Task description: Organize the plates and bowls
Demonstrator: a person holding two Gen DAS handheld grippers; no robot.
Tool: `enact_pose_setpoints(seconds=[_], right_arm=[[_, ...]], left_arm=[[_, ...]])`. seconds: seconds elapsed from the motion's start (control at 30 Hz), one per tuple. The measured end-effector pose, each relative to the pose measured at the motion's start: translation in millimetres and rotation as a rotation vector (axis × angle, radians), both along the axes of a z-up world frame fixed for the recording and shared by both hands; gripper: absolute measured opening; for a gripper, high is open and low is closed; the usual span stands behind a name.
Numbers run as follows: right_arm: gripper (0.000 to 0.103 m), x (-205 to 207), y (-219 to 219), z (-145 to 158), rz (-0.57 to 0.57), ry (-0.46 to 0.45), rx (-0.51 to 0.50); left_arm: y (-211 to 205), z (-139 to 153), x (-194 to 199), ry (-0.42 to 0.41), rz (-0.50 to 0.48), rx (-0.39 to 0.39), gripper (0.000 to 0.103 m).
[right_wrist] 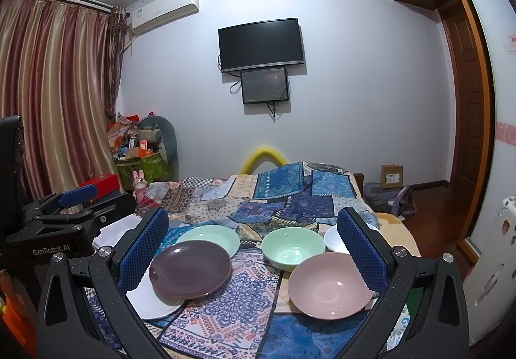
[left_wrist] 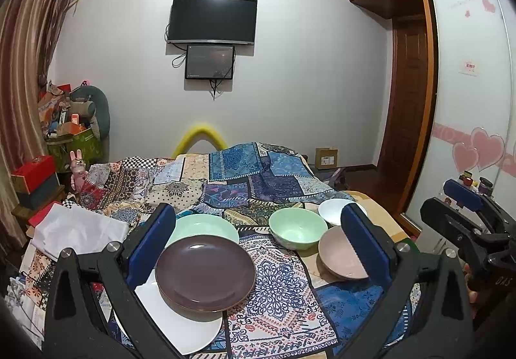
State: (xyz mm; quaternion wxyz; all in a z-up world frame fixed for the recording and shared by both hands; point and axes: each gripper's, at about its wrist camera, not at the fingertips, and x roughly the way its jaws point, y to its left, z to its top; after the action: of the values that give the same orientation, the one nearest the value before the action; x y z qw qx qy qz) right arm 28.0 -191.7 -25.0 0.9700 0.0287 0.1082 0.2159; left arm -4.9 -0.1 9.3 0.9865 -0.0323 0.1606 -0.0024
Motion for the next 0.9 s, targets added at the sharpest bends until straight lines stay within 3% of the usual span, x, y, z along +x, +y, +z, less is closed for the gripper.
enact_pose_setpoints(seconds=[0.9], right_arm=[[0.103,1.1,-0.7,-0.8,0.003,-0.001,0.006]], left_arm=[[0.4,1.8,-2.5,0.002,-0.008,-0.003,0.103]])
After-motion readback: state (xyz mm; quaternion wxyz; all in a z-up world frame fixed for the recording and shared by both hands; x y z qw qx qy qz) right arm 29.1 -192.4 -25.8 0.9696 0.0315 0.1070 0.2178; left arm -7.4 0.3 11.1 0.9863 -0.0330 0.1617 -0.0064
